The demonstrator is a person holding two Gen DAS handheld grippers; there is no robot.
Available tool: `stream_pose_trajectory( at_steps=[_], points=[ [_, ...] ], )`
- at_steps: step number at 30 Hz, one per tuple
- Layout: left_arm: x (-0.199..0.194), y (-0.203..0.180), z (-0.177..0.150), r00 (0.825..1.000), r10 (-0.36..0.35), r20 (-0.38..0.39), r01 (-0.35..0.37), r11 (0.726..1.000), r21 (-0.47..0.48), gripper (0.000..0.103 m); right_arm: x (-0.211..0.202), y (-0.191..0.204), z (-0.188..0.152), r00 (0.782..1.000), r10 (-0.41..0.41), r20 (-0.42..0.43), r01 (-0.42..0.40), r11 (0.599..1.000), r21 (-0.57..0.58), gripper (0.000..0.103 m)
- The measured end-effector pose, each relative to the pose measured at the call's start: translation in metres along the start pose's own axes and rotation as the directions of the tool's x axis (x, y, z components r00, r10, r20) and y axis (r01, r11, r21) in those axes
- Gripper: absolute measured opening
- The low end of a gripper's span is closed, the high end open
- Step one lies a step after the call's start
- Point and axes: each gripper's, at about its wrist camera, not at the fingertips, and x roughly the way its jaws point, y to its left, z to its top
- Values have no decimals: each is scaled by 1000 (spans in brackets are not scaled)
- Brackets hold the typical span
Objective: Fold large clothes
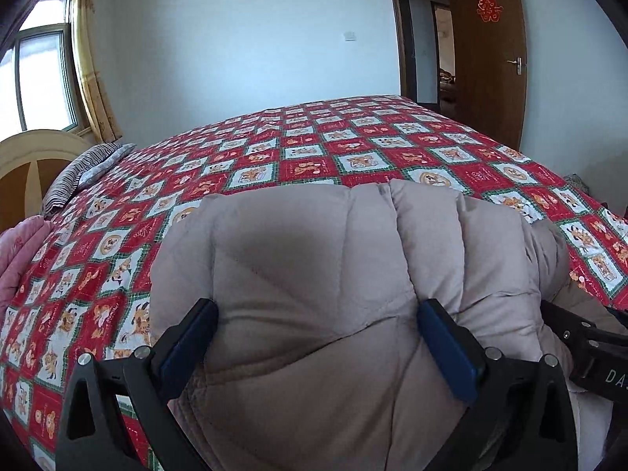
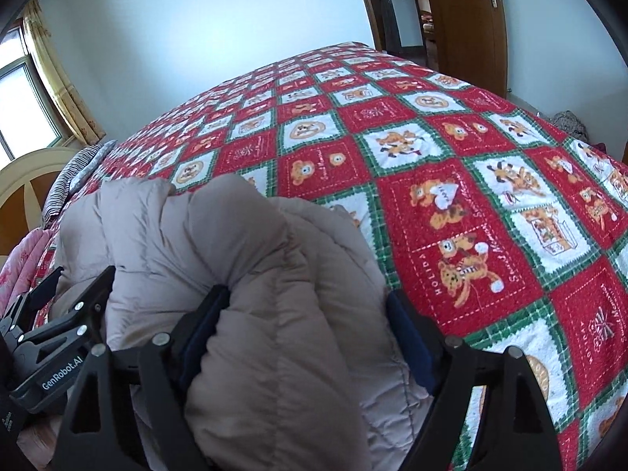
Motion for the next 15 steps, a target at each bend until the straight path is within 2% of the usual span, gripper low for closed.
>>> stream_pose_trajectory(
  at_steps=[15],
  points=[
    [10,4,-4,999,-28,-20,27,999,-27,102,7,2,-3,1000,-25,-5,25,1000,-12,84]
  ],
)
